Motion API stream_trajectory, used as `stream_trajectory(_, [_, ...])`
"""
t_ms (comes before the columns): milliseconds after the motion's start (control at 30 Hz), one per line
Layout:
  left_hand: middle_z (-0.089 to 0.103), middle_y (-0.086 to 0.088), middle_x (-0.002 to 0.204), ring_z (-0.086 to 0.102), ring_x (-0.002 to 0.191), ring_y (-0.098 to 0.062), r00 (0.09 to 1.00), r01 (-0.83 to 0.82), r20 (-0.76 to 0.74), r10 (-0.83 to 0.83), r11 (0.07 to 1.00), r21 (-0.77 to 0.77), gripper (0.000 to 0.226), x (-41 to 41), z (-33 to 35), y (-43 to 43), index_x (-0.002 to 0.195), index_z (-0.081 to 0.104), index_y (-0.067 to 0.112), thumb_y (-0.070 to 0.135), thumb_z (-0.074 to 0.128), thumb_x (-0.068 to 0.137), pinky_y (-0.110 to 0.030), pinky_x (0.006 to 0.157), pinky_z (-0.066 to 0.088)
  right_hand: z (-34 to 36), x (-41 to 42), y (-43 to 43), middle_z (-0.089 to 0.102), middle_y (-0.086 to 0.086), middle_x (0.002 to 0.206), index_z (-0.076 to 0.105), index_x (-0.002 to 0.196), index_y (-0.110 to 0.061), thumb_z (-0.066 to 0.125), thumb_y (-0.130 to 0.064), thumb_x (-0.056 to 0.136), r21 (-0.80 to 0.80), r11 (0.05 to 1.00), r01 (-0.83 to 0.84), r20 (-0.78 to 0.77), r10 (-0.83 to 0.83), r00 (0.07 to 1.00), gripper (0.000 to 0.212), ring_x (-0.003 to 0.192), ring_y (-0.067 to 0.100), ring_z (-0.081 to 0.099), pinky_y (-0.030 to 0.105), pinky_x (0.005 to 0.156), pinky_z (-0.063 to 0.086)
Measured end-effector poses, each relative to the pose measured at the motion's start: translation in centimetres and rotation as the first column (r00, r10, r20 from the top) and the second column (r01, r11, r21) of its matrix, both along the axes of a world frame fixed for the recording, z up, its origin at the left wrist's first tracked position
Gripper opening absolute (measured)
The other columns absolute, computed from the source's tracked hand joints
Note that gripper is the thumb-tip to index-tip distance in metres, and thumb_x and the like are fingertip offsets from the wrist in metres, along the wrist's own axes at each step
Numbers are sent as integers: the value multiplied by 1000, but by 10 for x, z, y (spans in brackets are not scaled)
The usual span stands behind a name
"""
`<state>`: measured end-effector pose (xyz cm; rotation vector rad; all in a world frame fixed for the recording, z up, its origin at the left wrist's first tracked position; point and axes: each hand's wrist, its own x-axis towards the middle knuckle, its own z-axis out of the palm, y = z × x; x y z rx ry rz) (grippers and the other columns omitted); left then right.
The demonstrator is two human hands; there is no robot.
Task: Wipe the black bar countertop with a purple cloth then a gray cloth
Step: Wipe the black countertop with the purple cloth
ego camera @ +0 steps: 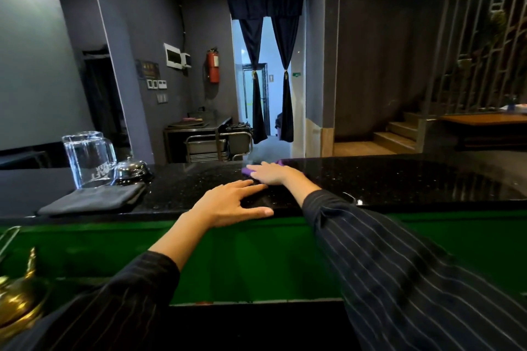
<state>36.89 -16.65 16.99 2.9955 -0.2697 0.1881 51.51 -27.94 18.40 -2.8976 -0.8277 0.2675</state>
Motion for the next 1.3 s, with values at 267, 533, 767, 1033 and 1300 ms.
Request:
stream_trajectory(267, [24,15,155,25,142,-10,992,-77,113,59,983,165,83,-28,-11,76,141,12,59,91,14,63,-37,108,33,-13,84,-123,16,7,163,17,150,-47,8,-78,81,49,940,337,-18,-336,942,76,148,35,15,61,116,8])
stream_trajectory(533, [36,16,149,37,135,-13,955,-103,294,45,977,187,84,-18,-21,79,141,20,56,90,10,65,-39,94,47,1,46,-34,14,15,161,17,155,-30,24,-56,99,6,856,517,70,-516,854,63,146,44,12,61,114,12])
stream_trajectory(767, [58,11,129,52,117,-11,896,-178,429,119,979,101,92,-25,-23,76,129,49,33,91,28,60,-34,83,49,-8,-9,96,10,6,164,13,152,-44,18,-55,99,-14,1000,-13,52,14,999,55,150,33,10,63,117,4])
stream_trajectory(1033, [44,-7,144,34,138,-28,789,-344,538,297,939,-14,87,-56,-61,93,133,45,17,80,18,80,-53,114,20,-3,-28,12,19,4,162,21,153,-38,16,-63,93,114,993,30,-29,-27,999,65,150,29,14,50,120,4])
stream_trajectory(1300, [8,-9,157,-6,147,-27,916,-227,363,172,967,114,95,-82,-68,115,151,0,17,68,40,81,-45,111,-20,-2,-48,40,15,12,162,20,154,-32,24,-49,101,52,884,465,131,-468,874,56,148,40,12,56,119,8])
